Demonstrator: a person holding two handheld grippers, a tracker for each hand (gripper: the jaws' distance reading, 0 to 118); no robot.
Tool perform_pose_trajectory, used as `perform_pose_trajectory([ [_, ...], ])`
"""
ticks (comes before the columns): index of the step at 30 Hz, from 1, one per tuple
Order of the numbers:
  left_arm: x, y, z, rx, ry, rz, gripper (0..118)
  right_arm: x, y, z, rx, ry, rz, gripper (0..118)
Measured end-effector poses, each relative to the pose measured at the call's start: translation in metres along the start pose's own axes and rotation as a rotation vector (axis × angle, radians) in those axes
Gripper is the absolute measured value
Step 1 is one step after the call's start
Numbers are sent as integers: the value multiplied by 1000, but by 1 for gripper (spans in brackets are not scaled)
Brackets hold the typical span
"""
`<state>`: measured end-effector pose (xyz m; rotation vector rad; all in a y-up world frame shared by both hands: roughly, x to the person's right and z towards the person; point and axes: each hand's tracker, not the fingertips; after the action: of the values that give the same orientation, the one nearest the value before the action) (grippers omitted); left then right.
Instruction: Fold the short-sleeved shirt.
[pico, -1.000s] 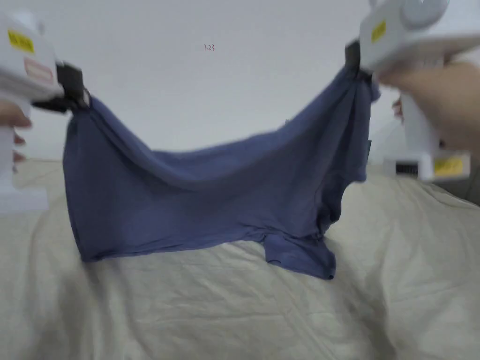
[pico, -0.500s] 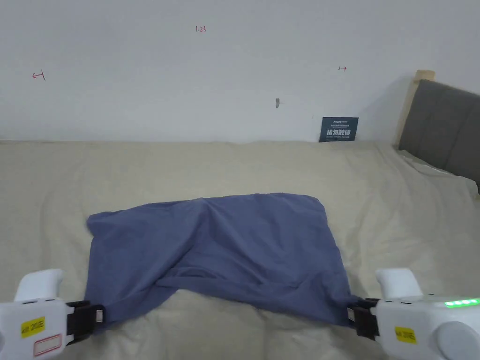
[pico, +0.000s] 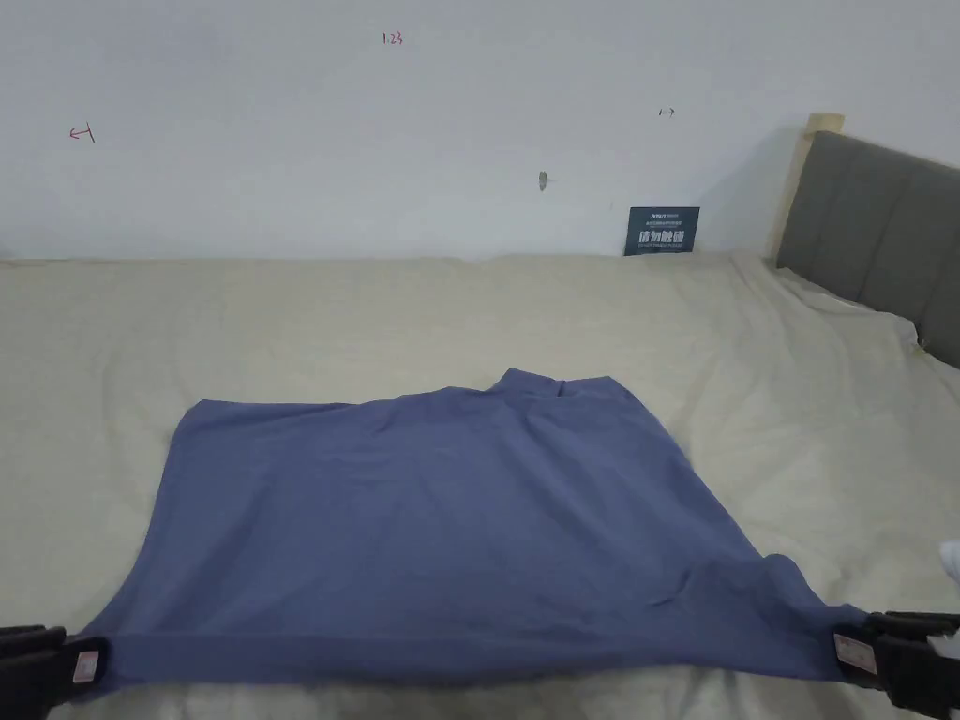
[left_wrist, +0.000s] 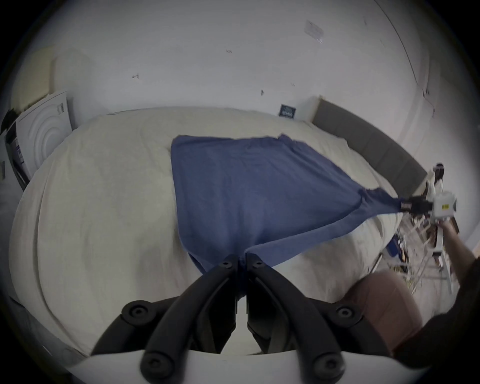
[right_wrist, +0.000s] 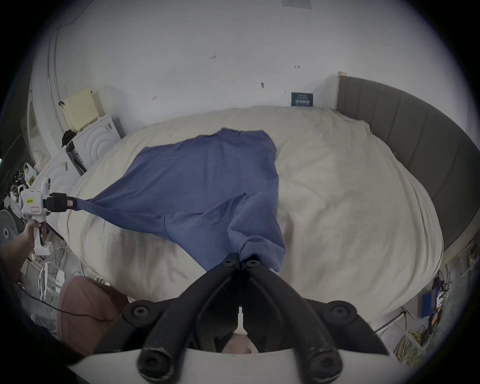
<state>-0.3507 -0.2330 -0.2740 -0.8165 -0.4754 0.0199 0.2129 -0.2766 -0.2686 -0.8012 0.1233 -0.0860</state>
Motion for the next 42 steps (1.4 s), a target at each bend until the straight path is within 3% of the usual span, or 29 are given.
perform_pose_trajectory([
  [5, 3, -33, -17, -59, 9, -32, 5, 3, -33, -16, -120, 11, 4, 0],
  [8, 2, -48, -41, -86, 34, -69, 5, 5, -46, -48, -170, -72, 48, 0],
  [12, -6, -57, -54, -111, 36, -75, 7, 11, -53, -73, -212, -62, 49, 2],
  [13, -6, -59, -53, -112, 38, -78, 15, 16, -54, -76, -218, -66, 50, 11],
  [14, -9, -61, -52, -115, 42, -84, 33, 19, -55, -77, -219, -71, 46, 31],
  [16, -13, -61, -53, -138, 53, -78, 96, 25, -55, -79, -231, -97, 19, 87],
  [17, -15, -60, -54, -170, 76, -66, 111, 30, -57, -78, -249, -140, -3, 96],
  [19, -17, -62, -49, -163, 86, -47, 115, 35, -56, -72, -241, -193, -35, 95],
  [24, -18, -55, -18, -87, 104, 115, 115, 30, -47, -36, -127, -133, -40, 96],
  [26, -13, -53, 2, -35, 63, 201, 109, 14, -44, -18, -72, -118, -32, 96],
  [27, -10, -55, 11, 13, 28, 232, 96, 7, -43, -13, -39, -83, -31, 95],
  [29, 11, -66, 19, 132, 62, 222, 26, -10, -45, -2, 82, -2, -39, 91],
  [30, 22, -70, 19, 164, 91, 206, 4, -17, -47, 1, 143, 21, -51, 77],
  [32, 36, -78, 20, 213, 118, 198, 4, -33, -49, 0, 230, 30, -75, 0],
  [34, 44, -84, 25, 273, 78, 234, 4, -46, -55, 0, 276, -6, -91, 0],
  [37, 57, -93, 29, 343, 125, 231, 4, -53, -54, 2, 314, 79, -147, 0],
  [42, 44, -85, 34, 301, 142, 245, 4, -67, -52, 9, 304, 75, -123, 0],
])
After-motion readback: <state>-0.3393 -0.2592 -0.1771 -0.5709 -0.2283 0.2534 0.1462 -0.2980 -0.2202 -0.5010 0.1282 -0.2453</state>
